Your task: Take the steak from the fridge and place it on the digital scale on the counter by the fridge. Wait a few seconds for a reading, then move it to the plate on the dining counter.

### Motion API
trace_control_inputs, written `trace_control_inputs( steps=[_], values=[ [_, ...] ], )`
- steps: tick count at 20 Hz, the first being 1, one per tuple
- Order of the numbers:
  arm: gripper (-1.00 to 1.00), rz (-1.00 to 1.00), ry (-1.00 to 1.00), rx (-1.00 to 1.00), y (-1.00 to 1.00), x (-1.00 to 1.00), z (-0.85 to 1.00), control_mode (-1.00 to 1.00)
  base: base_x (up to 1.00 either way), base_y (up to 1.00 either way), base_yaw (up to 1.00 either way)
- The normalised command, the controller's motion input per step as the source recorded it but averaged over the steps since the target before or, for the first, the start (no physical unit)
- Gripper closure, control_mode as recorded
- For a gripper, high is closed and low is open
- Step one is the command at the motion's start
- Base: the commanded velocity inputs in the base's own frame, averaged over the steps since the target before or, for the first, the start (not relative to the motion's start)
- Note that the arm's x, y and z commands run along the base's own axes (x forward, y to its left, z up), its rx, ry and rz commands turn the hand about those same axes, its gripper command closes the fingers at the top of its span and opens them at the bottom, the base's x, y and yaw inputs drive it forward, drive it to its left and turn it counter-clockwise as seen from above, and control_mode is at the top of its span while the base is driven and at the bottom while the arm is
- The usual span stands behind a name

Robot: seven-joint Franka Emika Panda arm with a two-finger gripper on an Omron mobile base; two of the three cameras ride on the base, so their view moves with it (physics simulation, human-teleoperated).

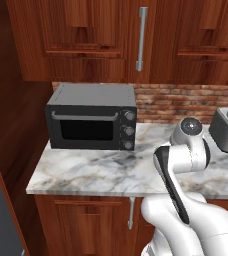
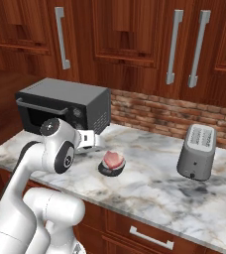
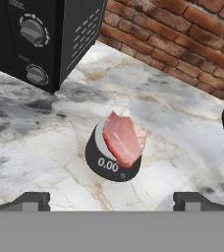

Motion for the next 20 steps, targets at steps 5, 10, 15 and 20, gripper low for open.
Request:
trace_control_inputs(
  steps=[5, 10, 15, 20],
  values=[
    [-1.00, 0.00, 0.00, 0.00, 0.00, 0.00, 0.00, -1.00, 0.00, 0.00, 0.00],
    [-1.00, 0.00, 0.00, 0.00, 0.00, 0.00, 0.00, -1.00, 0.00, 0.00, 0.00],
    [-1.00, 0.00, 0.00, 0.00, 0.00, 0.00, 0.00, -1.00, 0.00, 0.00, 0.00],
    [-1.00, 0.00, 0.00, 0.00, 0.00, 0.00, 0.00, -1.00, 0.00, 0.00, 0.00]
  ],
)
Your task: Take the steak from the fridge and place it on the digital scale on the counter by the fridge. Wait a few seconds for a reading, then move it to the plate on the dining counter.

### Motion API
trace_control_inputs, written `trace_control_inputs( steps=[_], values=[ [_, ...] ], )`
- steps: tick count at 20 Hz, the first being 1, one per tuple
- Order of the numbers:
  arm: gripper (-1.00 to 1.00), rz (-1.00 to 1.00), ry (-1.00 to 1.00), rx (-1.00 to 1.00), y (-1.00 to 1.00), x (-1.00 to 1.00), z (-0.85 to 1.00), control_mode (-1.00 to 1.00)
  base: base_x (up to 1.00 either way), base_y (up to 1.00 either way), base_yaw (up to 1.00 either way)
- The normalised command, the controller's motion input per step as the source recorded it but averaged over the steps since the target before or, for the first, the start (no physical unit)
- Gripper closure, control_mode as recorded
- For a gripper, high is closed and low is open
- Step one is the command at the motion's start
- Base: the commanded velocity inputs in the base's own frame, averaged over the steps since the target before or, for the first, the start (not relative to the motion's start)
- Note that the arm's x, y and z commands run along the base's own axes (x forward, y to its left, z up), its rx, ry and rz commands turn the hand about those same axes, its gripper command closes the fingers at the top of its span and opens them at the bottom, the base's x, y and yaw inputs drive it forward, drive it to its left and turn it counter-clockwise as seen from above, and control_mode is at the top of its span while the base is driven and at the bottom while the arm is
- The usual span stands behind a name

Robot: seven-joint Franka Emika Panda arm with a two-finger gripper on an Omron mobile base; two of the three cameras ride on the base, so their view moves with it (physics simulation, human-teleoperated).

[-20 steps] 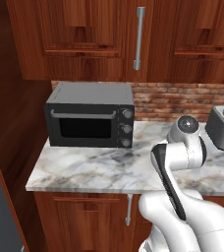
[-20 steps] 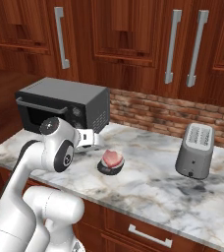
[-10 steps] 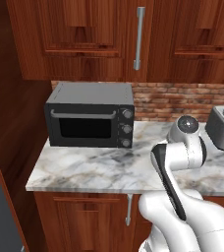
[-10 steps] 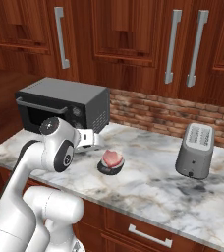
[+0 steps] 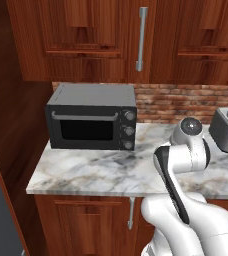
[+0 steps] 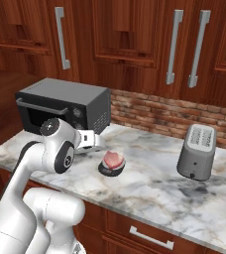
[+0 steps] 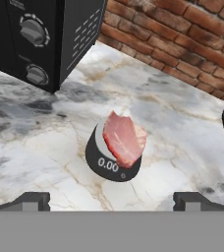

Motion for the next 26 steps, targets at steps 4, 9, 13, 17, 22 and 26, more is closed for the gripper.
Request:
trace_control_inputs(
  steps=[4, 9, 13, 17, 22, 26],
  values=[
    [-1.00, 0.00, 0.00, 0.00, 0.00, 0.00, 0.00, -1.00, 0.00, 0.00, 0.00],
    [-1.00, 0.00, 0.00, 0.00, 0.00, 0.00, 0.00, -1.00, 0.00, 0.00, 0.00],
    [-1.00, 0.00, 0.00, 0.00, 0.00, 0.00, 0.00, -1.00, 0.00, 0.00, 0.00],
    [-1.00, 0.00, 0.00, 0.00, 0.00, 0.00, 0.00, -1.00, 0.00, 0.00, 0.00],
    [-1.00, 0.00, 0.00, 0.00, 0.00, 0.00, -0.07, -1.00, 0.00, 0.00, 0.00],
    [-1.00, 0.00, 0.00, 0.00, 0.00, 0.01, -0.22, -1.00, 0.00, 0.00, 0.00]
  ],
)
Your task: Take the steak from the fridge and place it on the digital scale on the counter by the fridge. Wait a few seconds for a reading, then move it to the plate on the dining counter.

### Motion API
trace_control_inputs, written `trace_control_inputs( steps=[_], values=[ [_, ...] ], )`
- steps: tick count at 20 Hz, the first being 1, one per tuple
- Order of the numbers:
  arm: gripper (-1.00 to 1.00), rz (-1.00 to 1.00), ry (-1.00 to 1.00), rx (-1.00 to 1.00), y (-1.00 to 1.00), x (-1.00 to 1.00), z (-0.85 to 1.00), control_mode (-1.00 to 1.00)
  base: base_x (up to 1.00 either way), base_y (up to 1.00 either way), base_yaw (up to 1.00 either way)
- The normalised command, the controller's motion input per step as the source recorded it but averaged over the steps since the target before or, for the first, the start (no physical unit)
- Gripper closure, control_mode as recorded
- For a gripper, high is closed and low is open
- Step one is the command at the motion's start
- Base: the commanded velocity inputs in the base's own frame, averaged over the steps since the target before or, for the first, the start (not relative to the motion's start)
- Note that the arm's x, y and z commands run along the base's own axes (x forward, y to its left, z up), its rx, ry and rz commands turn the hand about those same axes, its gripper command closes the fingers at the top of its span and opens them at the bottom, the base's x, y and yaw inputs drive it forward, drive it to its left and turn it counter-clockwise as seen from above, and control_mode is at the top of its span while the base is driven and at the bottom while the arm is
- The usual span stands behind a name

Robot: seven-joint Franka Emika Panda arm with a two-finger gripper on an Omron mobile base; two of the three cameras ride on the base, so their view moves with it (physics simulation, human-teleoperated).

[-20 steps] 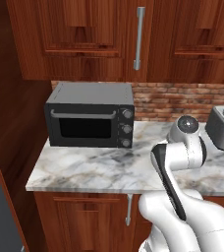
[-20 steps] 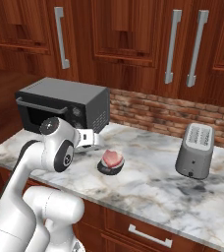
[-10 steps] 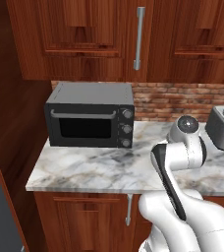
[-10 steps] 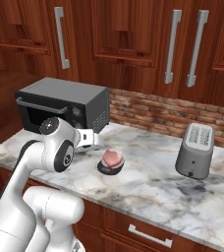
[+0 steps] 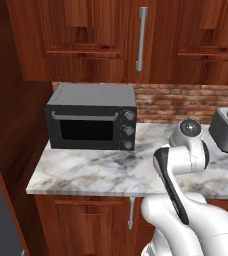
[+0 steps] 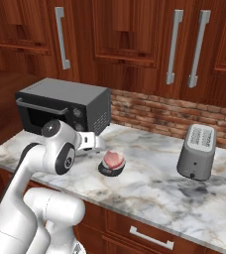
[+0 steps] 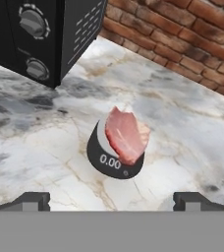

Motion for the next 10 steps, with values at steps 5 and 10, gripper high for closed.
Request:
trace_control_inputs(
  steps=[5, 10],
  values=[
    [-1.00, 0.00, 0.00, 0.00, 0.00, 0.04, -0.31, -1.00, 0.00, 0.00, 0.00],
    [-1.00, 0.00, 0.00, 0.00, -0.07, 0.16, -0.28, -1.00, 0.00, 0.00, 0.00]
  ],
)
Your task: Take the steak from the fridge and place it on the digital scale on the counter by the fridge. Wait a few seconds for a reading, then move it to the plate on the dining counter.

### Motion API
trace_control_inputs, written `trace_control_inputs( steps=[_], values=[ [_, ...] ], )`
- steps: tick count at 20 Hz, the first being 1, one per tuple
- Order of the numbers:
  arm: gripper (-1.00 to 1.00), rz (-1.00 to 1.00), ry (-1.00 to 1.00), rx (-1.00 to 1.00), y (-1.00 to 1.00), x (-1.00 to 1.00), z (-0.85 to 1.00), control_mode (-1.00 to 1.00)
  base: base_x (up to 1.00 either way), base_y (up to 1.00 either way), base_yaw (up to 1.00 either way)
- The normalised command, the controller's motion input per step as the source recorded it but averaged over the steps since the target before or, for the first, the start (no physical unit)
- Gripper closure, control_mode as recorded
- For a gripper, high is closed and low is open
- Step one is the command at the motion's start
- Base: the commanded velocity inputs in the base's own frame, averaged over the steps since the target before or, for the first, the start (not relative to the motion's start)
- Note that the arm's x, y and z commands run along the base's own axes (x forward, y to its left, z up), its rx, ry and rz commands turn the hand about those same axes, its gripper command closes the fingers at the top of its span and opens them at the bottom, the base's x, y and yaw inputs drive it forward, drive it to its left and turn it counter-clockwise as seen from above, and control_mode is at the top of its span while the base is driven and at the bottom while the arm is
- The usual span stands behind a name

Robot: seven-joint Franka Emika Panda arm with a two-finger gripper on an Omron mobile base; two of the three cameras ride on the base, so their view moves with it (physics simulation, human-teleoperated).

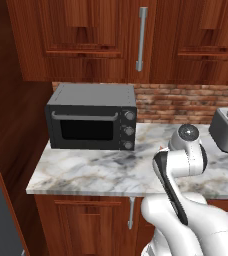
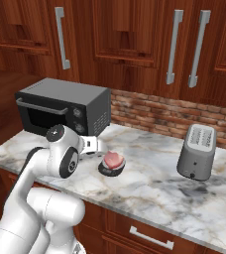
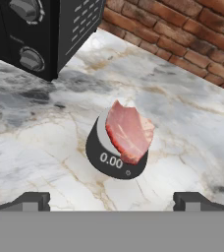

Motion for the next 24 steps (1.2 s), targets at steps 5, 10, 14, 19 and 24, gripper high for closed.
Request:
trace_control_inputs(
  steps=[5, 10, 14, 19, 24],
  values=[
    [-1.00, 0.00, 0.00, 0.00, -0.13, 0.21, -0.22, -1.00, 0.00, 0.00, 0.00],
    [-1.00, 0.00, 0.00, 0.00, -0.05, 0.12, -0.30, -1.00, 0.00, 0.00, 0.00],
    [-1.00, 0.00, 0.00, -0.01, 0.00, 0.06, -0.32, -1.00, 0.00, 0.00, 0.00],
    [-1.00, 0.00, 0.00, -0.01, 0.00, 0.16, -0.29, -1.00, 0.00, 0.00, 0.00],
    [-1.00, 0.00, 0.00, -0.03, 0.00, 0.17, -0.39, -1.00, 0.00, 0.00, 0.00]
  ],
)
